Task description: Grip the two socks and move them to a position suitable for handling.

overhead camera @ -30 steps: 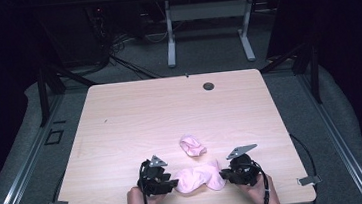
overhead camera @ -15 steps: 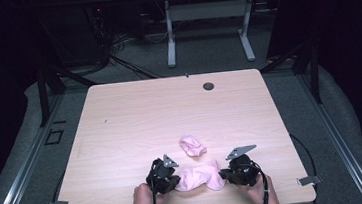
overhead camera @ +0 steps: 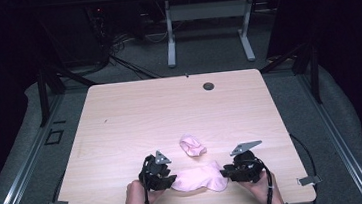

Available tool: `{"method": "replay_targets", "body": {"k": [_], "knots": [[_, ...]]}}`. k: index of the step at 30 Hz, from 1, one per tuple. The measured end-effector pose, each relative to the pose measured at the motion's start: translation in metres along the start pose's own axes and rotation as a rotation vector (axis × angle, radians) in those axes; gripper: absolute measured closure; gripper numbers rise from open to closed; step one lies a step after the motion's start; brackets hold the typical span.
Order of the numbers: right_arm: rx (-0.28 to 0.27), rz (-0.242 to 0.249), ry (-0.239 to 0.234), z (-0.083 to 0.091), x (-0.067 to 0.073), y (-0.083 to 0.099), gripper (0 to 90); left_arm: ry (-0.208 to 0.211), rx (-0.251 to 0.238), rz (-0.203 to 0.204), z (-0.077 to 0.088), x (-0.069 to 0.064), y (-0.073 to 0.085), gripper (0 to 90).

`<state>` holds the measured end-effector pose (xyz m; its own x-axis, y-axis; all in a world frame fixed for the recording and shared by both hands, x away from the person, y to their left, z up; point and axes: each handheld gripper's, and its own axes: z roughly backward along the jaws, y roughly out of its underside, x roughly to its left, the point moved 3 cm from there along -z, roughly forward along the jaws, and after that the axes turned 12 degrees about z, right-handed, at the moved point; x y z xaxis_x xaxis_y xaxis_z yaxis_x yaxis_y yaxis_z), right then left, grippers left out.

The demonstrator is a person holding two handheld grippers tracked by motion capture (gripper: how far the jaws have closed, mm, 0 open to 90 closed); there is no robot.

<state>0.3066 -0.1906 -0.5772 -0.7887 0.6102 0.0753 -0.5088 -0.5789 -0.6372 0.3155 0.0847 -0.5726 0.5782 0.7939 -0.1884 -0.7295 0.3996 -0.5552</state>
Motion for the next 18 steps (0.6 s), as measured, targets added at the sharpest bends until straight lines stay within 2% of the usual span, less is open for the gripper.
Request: {"method": "replay_targets", "body": {"k": [2,5,8,12,13,18], "knots": [[-0.031,-0.004,-0.012,0.003,-0.004,-0.005,59.2,-0.002,-0.021,0.012,0.003,0.003,-0.007,48.2],[-0.066,-0.009,-0.009,0.005,-0.009,-0.015,49.0,-0.006,-0.060,0.017,0.007,0.009,-0.024,38.0],[-0.076,-0.007,-0.004,0.003,-0.013,-0.026,39.4,-0.001,-0.087,0.006,0.008,0.015,-0.042,33.2],[-0.090,-0.004,-0.002,-0.004,-0.017,-0.042,30.8,0.017,-0.102,-0.022,0.001,0.021,-0.066,31.0],[-0.091,-0.004,-0.004,-0.007,-0.018,-0.046,29.2,0.034,-0.103,-0.035,-0.002,0.022,-0.072,30.9],[-0.085,0.007,0.003,-0.022,-0.019,-0.065,30.1,0.047,-0.080,-0.079,-0.021,0.021,-0.097,36.4]]}}
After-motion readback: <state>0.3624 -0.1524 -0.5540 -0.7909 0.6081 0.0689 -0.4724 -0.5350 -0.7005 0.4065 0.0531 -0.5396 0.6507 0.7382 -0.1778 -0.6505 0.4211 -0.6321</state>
